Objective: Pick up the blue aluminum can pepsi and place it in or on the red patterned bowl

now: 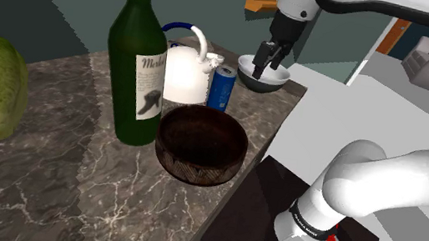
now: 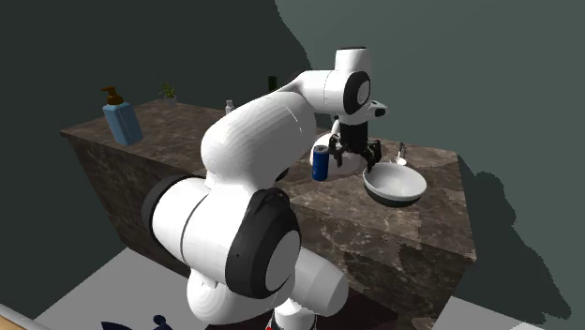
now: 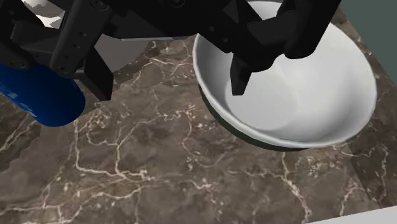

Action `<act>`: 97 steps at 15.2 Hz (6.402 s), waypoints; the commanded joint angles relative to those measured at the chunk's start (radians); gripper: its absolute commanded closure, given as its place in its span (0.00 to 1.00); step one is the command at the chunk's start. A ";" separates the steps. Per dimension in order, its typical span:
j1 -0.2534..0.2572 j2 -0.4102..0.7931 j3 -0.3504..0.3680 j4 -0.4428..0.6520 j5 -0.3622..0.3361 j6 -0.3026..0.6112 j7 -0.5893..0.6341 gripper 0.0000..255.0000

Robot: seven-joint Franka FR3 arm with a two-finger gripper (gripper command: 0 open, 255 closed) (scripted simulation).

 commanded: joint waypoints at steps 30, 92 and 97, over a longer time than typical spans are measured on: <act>0.114 0.242 0.119 0.153 0.167 -0.008 0.039 1.00; 0.322 0.474 0.107 0.264 0.149 0.078 -0.187 0.00; 0.322 0.474 0.112 0.197 0.152 0.145 -0.188 0.00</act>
